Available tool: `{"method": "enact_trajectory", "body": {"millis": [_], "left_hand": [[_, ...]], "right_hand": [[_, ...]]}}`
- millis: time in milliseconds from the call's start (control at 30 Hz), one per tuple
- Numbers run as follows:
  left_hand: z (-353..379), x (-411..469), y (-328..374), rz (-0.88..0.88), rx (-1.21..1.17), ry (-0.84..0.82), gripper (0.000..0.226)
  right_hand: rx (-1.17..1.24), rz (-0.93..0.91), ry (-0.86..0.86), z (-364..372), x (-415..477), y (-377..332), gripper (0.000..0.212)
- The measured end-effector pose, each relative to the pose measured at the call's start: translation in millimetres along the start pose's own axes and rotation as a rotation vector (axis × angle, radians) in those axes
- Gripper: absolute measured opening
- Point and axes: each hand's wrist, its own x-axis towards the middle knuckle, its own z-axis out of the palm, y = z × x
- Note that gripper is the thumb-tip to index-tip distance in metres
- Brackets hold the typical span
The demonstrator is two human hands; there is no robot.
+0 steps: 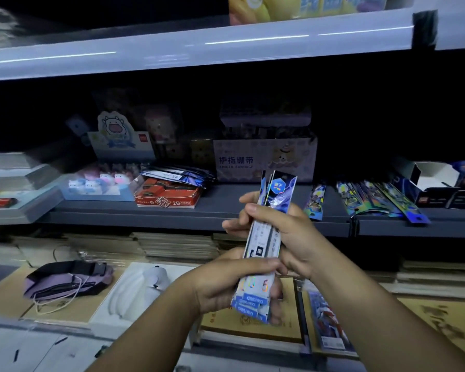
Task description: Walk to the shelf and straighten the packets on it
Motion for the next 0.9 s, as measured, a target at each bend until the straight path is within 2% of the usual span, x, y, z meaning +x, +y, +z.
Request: {"method": "enact_trajectory", "body": {"millis": [167,233,300,367,433,467,567,633,800,900], "left_hand": [[0,5,-3,0.032,0.022,0.092,0.013],[-1,4,-2,0.058,0.053,0.174,0.011],[-2,3,-2,0.055,0.094,0.254,0.019],[-2,3,-3,0.050,0.109,0.285,0.023],[-2,3,-6,0.067,0.108,0.293,0.015],[-2,3,-6,0.071,0.101,0.300,0.022],[-1,3,-6,0.027,0.056,0.314,0.065],[-2,2,-5,0.021,0.030,0.292,0.071],[-4,-6,-1,0.040,-0.066,0.178,0.039],[-8,-7,-3,0.021,-0.117,0.097,0.036]], "right_hand": [[-0.021,-0.051,0.046,-1,0,0,0.031],[-0.051,-0.054,0.079,-2,1,1,0.030],[-0.099,-0.064,0.115,-3,2,2,0.026],[-0.101,-0.077,0.136,-3,4,5,0.025],[-0.083,-0.073,0.141,-2,5,6,0.025],[-0.076,-0.067,0.138,-2,4,5,0.025],[-0.064,-0.049,0.117,-3,3,2,0.026],[-0.053,-0.048,0.109,-3,3,2,0.026],[-0.055,-0.024,0.134,-1,0,3,0.024],[-0.058,-0.020,0.146,-1,0,4,0.024]]}}
